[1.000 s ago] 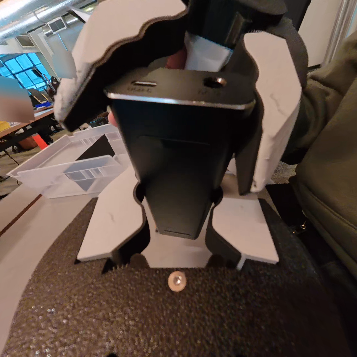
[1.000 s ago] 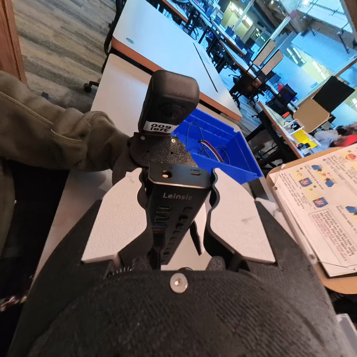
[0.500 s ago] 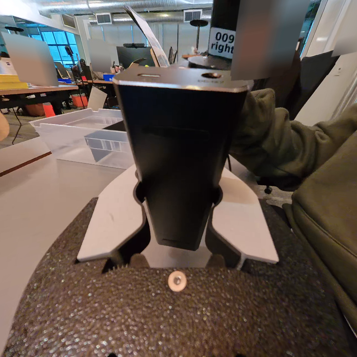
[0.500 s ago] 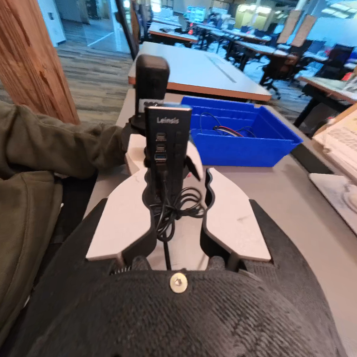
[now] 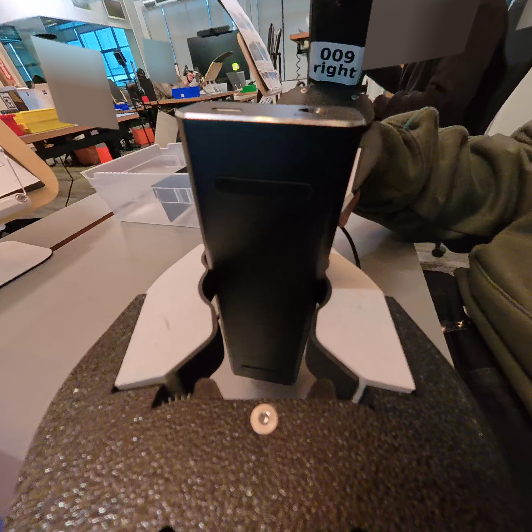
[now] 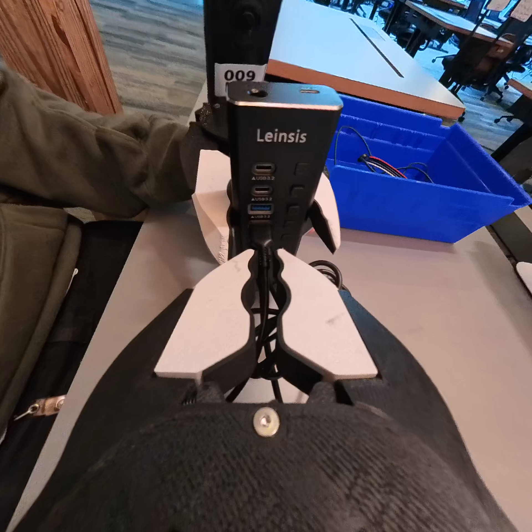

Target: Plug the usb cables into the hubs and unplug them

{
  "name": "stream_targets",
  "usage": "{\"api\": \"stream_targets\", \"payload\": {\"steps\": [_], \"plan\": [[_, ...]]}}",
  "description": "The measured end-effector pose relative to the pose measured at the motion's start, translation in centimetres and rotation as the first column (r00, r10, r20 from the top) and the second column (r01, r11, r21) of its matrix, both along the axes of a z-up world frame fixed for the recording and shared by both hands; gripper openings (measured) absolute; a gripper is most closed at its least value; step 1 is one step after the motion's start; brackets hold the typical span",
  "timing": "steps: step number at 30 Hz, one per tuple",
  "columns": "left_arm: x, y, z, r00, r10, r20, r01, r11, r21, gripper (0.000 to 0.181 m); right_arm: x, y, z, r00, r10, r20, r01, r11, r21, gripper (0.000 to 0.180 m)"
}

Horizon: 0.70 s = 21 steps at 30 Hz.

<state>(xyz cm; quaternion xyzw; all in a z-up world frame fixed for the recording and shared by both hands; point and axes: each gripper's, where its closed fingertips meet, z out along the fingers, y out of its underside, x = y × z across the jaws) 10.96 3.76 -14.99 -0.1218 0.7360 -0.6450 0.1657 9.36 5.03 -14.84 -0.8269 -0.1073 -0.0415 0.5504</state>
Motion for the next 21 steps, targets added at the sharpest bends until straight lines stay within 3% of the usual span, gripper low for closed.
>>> {"api": "stream_targets", "payload": {"steps": [5,8,21], "plan": [[0.1,0.1,-0.3,1.000,-0.004,0.001,0.004,1.000,-0.026,0.070,0.1,0.0,-0.2,0.998,-0.024,0.051,0.025,1.000,-0.012,0.009],[0.0,0.2,-0.1,1.000,-0.010,0.005,0.010,0.999,-0.051,0.070,-0.1,-0.3,0.6,0.999,-0.042,-0.025,0.043,0.998,0.054,0.007],[-0.9,0.3,0.9,0.999,-0.038,0.037,0.042,0.990,-0.134,0.069,-1.1,-0.4,1.2,0.975,-0.043,-0.220,0.063,0.994,0.089,0.006]]}}
